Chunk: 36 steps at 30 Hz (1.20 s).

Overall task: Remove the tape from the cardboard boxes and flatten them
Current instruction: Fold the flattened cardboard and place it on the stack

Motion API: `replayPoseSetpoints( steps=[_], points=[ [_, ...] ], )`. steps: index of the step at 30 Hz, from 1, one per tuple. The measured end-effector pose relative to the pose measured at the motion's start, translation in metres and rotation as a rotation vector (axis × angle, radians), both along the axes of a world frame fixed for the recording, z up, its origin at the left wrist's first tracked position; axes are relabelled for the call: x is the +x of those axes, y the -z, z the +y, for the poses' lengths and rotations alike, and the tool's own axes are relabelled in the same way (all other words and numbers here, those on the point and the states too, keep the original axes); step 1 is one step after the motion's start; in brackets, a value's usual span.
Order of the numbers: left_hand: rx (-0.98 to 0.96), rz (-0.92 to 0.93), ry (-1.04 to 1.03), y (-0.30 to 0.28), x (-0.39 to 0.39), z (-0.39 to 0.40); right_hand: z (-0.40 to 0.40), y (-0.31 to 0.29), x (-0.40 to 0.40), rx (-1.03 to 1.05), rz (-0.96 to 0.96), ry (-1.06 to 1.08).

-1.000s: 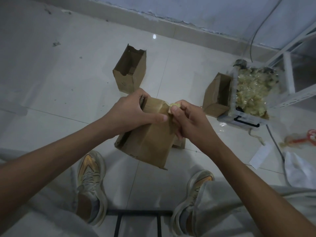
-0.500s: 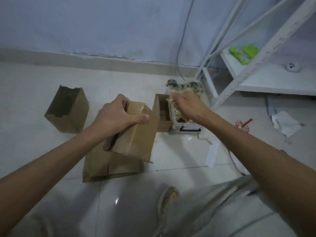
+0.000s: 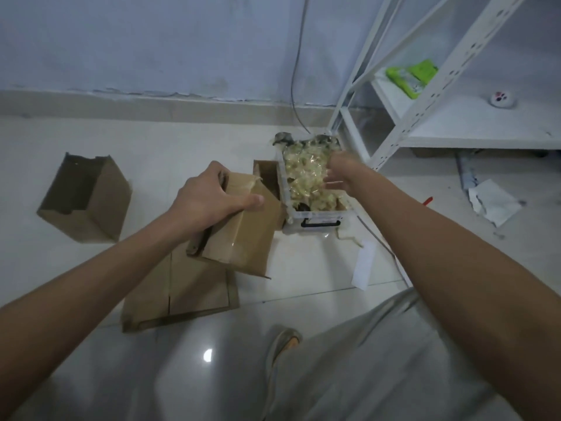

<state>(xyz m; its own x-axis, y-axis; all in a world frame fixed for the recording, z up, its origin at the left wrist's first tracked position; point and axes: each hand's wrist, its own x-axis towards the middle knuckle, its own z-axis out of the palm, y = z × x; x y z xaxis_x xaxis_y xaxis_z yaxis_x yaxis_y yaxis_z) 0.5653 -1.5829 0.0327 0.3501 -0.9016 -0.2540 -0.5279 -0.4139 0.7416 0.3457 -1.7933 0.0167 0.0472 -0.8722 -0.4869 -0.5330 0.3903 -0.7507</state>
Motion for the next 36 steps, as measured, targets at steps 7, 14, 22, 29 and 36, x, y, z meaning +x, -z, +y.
replayPoseSetpoints(
  steps=[7,14,22,29,36],
  points=[
    [0.040,-0.103,0.118,-0.007,0.030,0.029,0.054,-0.018,0.041,-0.232,0.294,-0.594],
    [0.096,-0.214,0.136,-0.026,0.084,0.094,0.185,-0.050,0.113,-0.458,-0.018,-1.127],
    [0.112,-0.157,0.025,-0.037,0.127,0.174,0.254,-0.050,0.166,-0.809,-0.126,-1.105],
    [0.114,-0.203,-0.041,-0.030,0.144,0.211,0.280,-0.042,0.193,-1.046,0.047,-1.252],
    [-0.022,-0.062,-0.218,-0.025,0.146,0.218,0.281,-0.044,0.201,-1.090,-0.065,-1.216]
  ],
)
